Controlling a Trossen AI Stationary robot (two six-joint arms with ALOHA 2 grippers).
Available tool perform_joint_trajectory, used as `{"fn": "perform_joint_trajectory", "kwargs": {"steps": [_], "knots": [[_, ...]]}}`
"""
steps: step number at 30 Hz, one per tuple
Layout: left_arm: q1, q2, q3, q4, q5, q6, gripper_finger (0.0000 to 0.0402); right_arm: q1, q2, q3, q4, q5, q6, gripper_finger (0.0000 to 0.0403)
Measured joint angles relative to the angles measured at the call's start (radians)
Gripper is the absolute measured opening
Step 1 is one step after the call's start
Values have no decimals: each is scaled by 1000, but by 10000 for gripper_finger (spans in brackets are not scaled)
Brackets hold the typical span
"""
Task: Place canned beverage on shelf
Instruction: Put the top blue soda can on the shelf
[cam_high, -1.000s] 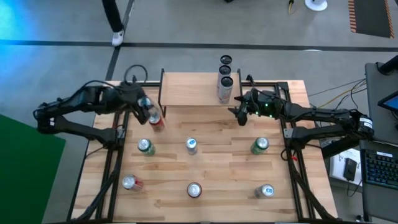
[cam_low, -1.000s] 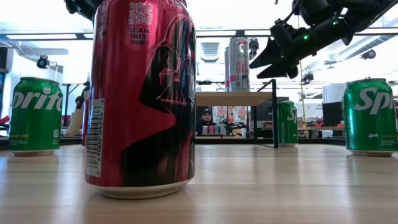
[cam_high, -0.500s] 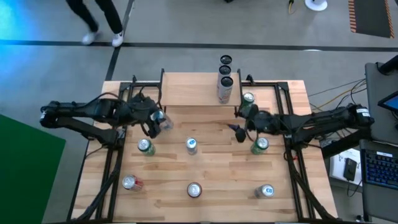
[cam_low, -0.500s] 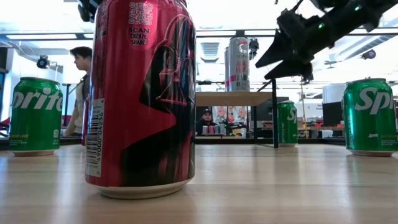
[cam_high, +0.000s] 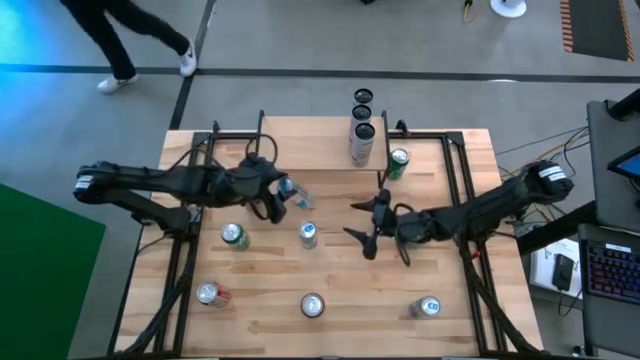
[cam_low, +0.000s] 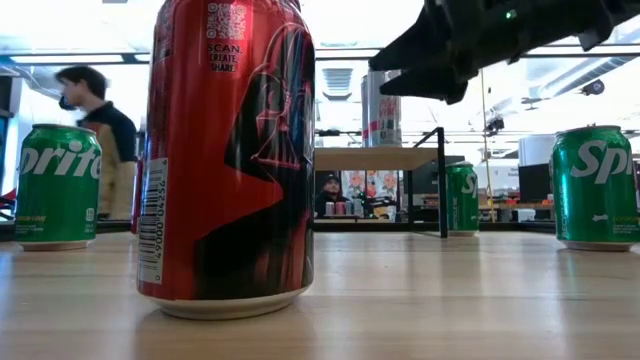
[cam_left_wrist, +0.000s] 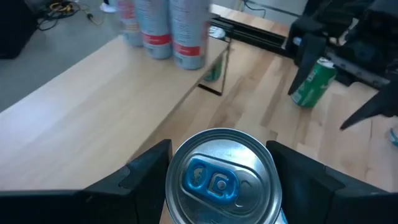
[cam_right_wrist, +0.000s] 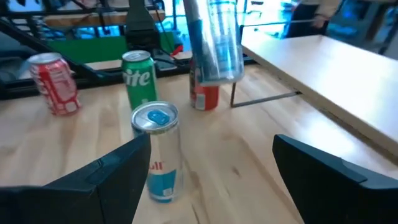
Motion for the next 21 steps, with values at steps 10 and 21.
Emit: {"fn": "perform_joint_trajectory", "kwargs": {"steps": [10, 21], "knots": [[-6, 53, 0, 104, 33, 39, 229, 27, 156, 37, 228, 76, -102, 326], [-7, 55, 0, 116, 44, 60, 229, 27, 192, 102, 220, 72, -115, 325]]}}
